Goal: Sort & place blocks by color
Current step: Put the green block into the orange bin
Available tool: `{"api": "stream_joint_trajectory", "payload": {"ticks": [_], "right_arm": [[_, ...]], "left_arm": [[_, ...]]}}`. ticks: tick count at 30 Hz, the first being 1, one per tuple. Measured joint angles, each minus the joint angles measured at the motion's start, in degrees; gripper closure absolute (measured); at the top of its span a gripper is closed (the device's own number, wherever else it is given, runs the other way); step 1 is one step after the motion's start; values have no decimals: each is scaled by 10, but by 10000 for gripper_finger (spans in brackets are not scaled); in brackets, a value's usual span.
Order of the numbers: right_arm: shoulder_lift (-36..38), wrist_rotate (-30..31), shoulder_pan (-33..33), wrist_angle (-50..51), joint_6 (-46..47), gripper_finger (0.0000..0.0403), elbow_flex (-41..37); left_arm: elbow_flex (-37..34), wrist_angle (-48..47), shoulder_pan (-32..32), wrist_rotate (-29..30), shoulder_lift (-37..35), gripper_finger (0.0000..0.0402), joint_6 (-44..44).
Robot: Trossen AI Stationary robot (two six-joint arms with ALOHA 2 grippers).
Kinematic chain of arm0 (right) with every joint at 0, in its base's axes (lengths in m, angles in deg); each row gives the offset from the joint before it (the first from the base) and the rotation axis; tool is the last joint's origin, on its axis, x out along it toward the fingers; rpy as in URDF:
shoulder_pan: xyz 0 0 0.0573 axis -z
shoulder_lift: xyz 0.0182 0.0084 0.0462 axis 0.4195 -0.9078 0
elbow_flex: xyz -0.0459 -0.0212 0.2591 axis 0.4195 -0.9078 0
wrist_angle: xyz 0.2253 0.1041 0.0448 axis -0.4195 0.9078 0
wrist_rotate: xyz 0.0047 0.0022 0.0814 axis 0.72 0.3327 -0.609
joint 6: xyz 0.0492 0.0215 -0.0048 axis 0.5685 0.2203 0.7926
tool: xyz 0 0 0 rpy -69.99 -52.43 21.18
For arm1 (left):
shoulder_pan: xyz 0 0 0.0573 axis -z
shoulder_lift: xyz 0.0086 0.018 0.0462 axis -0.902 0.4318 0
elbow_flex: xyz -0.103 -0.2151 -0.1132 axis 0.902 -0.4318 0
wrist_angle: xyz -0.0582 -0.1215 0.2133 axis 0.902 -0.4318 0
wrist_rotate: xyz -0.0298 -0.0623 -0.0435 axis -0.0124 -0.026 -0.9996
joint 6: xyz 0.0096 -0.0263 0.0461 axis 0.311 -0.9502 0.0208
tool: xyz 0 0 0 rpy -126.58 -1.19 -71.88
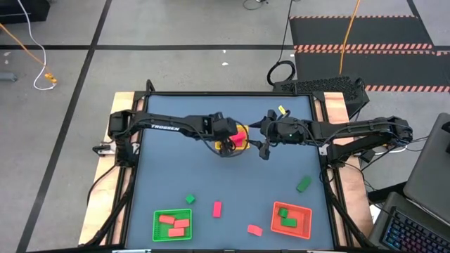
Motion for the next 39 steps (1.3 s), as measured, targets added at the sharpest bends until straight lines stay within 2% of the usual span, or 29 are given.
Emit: {"api": "stream_joint_trajectory", "payload": {"ticks": [6,12,15,20,24,29,31,34,36,39], "right_arm": [[4,0,0,15,-9,122,0],[10,0,0,38,-9,122,0],[21,1,0,60,-8,122,0],[47,0,-2,82,19,122,0],[65,-1,-8,81,38,122,-24],[80,-16,-8,76,67,122,-49],[83,-55,-7,72,76,122,-67],[76,-114,-8,38,75,122,-97],[76,-124,-8,24,68,122,-116],[72,-122,-7,-12,95,122,-131]], "left_arm": [[46,-132,10,0,0,60,-15],[125,-288,48,-8,-1,68,-52],[127,-309,80,-31,-7,85,-77],[108,-274,143,-42,-21,113,-126],[92,-180,189,-17,-39,128,-150],[48,-54,235,69,-70,138,-145],[17,35,246,98,-85,140,-128],[-55,141,258,112,-117,142,-110],[-105,232,261,110,-134,141,-107],[-177,308,263,112,-165,140,-110]]}}
